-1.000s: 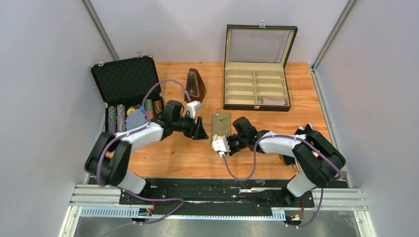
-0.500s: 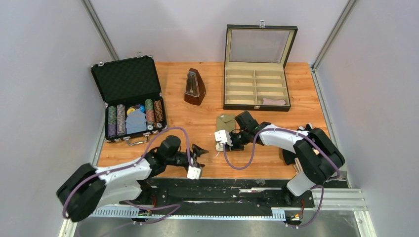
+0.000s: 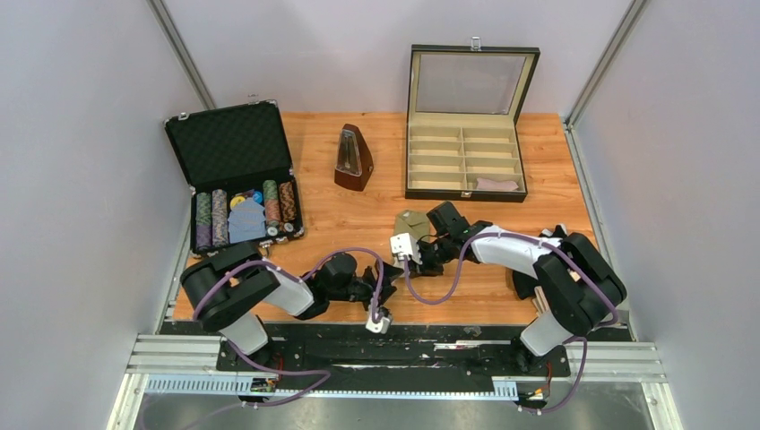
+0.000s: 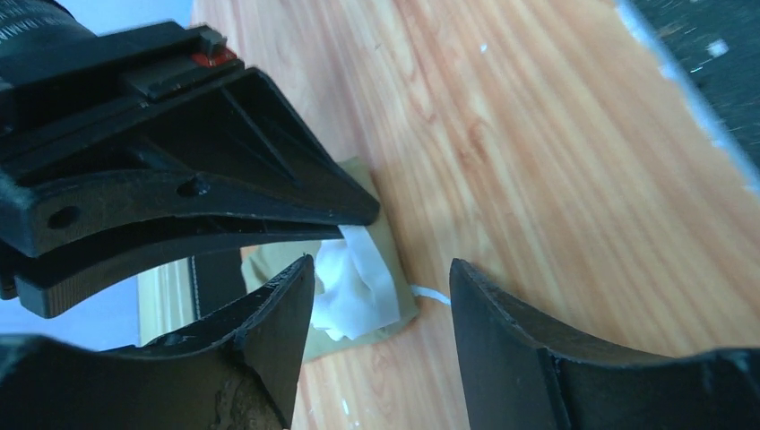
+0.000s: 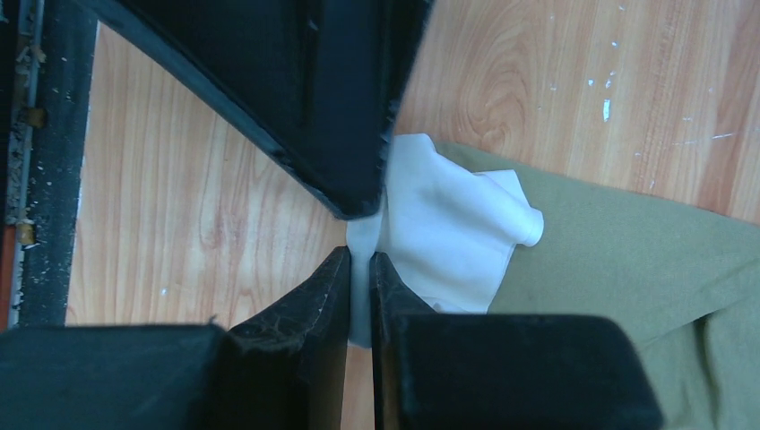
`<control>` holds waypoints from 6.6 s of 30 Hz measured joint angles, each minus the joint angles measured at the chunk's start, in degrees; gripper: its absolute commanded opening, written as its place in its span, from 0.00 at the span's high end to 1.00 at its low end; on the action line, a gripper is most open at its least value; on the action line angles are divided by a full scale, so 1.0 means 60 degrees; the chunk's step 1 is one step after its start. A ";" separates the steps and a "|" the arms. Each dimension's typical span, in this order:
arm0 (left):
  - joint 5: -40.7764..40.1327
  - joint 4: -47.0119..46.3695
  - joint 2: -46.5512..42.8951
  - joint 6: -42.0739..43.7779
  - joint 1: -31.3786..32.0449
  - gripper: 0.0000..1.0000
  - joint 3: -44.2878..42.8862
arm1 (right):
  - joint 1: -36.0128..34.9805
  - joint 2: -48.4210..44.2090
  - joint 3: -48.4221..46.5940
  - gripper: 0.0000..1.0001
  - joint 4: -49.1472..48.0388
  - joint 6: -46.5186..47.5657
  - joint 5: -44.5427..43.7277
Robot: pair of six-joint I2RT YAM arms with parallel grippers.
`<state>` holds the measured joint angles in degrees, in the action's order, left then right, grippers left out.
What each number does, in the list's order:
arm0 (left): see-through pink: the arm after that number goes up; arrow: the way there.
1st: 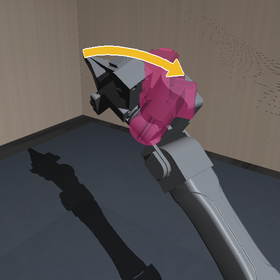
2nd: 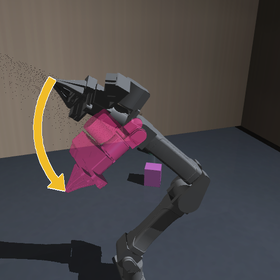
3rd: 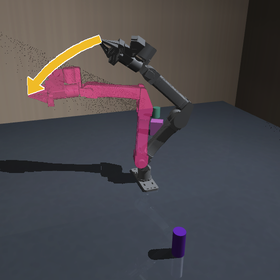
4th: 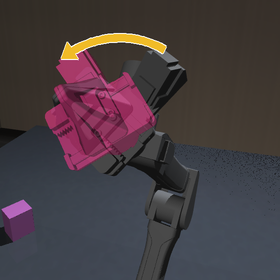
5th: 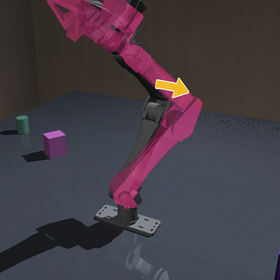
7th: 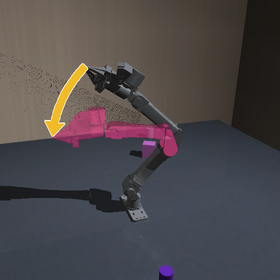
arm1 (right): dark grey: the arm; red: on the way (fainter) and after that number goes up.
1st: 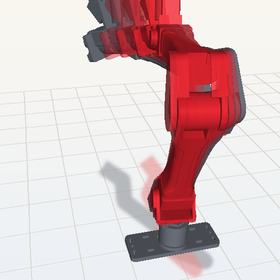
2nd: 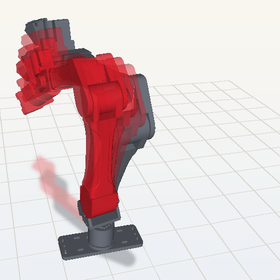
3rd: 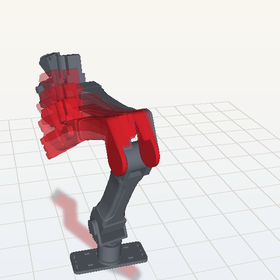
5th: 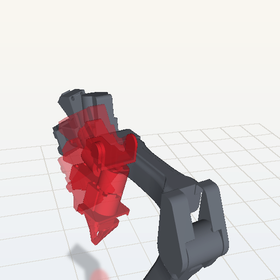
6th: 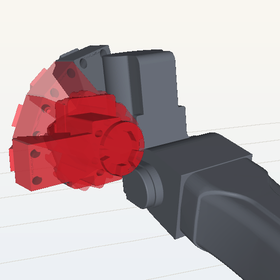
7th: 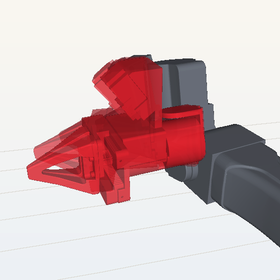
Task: Roll the underwear
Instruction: Roll the underwear to the center of the board.
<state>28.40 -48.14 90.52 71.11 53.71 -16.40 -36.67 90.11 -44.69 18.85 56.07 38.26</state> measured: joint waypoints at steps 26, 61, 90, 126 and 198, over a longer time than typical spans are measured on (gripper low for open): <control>-0.1654 0.0535 0.1450 0.0397 0.0051 0.94 -0.1643 | 0.0331 -0.0131 -0.0295 0.52 0.0317 -0.0688 0.0372; 0.2965 1.2433 0.2087 -0.3075 -0.1140 0.99 -0.7839 | -0.0550 -0.5319 0.4011 0.20 -0.3442 -0.1060 -0.1836; 0.5530 1.5562 0.5748 -0.6604 -0.2186 1.00 -1.1530 | -0.0568 -0.6838 0.3523 0.48 -0.0463 -0.1555 -0.1464; 0.7125 1.3919 0.7158 -1.1413 -0.2674 0.92 -1.2029 | -0.0612 -0.4153 0.4342 0.54 -0.3067 0.1610 -0.2051; 0.0801 0.3687 0.1213 -0.4138 -0.0029 0.94 -0.3701 | 0.1515 -0.0372 -0.0437 0.77 0.2310 -0.1344 0.1253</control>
<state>33.21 -26.02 97.80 46.28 53.54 -38.61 -27.57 87.88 -47.31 32.71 48.01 45.78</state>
